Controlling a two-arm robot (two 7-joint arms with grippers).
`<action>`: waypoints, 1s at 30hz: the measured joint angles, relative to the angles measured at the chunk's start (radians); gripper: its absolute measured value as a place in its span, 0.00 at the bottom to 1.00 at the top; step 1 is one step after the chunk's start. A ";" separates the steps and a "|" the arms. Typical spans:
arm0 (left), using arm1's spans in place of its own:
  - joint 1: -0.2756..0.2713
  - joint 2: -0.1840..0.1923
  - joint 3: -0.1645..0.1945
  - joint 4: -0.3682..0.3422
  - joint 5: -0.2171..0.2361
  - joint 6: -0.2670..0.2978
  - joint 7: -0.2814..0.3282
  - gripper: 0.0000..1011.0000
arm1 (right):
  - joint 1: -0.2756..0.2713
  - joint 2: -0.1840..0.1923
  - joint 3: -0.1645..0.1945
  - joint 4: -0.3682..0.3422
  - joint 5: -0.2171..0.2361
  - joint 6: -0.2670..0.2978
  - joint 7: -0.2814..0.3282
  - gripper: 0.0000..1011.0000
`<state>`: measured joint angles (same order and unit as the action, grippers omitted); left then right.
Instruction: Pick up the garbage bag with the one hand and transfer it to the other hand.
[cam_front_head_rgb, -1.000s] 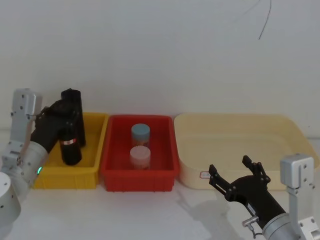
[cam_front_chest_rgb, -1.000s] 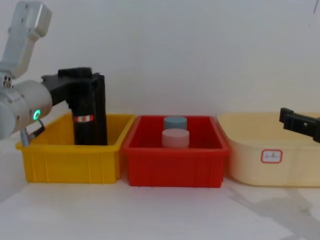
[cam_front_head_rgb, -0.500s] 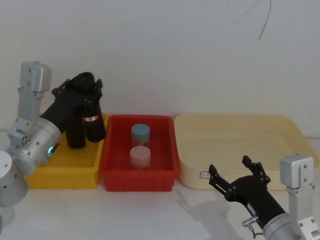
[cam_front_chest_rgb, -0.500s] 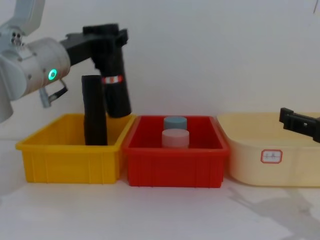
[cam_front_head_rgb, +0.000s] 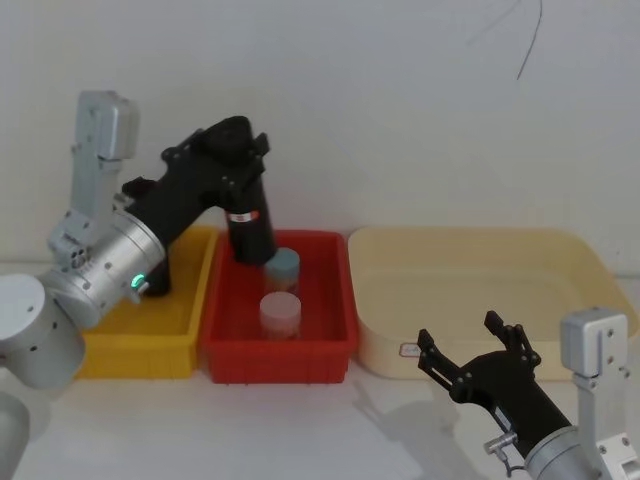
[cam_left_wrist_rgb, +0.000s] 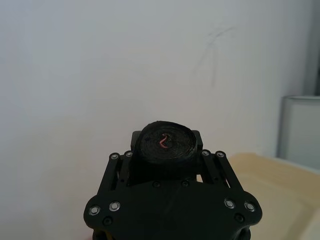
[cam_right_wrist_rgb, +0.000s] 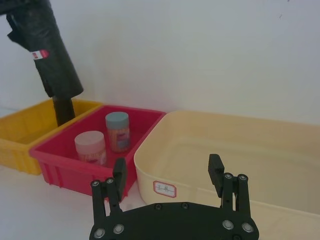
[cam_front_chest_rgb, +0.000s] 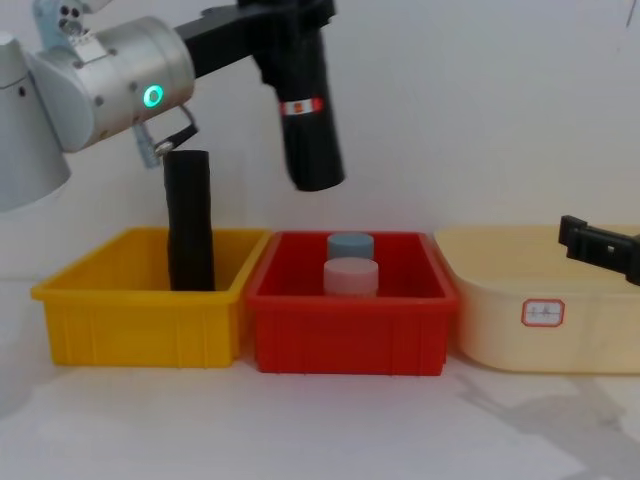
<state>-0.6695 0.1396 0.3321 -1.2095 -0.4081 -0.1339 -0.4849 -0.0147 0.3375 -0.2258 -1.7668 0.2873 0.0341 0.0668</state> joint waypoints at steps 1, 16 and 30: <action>-0.003 -0.003 0.005 -0.002 -0.010 0.001 -0.018 0.52 | 0.000 0.000 0.000 0.000 0.000 0.000 0.000 0.99; -0.028 -0.040 0.066 0.002 -0.094 0.021 -0.174 0.52 | 0.000 0.000 0.000 0.000 0.000 0.000 0.000 0.99; -0.071 -0.088 0.129 0.098 -0.162 0.038 -0.319 0.52 | 0.000 0.000 0.000 0.000 0.000 0.000 0.000 0.99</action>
<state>-0.7401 0.0521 0.4608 -1.1112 -0.5705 -0.0963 -0.8037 -0.0146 0.3375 -0.2258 -1.7668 0.2873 0.0340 0.0668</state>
